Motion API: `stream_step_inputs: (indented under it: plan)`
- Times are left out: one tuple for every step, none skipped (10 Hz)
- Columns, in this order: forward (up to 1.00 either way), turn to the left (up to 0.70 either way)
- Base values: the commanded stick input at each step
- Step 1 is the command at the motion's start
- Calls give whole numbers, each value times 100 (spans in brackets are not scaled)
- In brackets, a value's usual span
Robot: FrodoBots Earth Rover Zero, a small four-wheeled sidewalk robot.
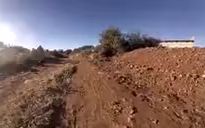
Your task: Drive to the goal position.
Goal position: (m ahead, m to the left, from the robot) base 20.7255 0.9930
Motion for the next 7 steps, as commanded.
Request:
stream_step_inputs:
  plan:
    - [50,0]
    - [50,0]
    - [50,0]
    - [50,0]
    - [50,0]
    - [50,0]
    - [50,0]
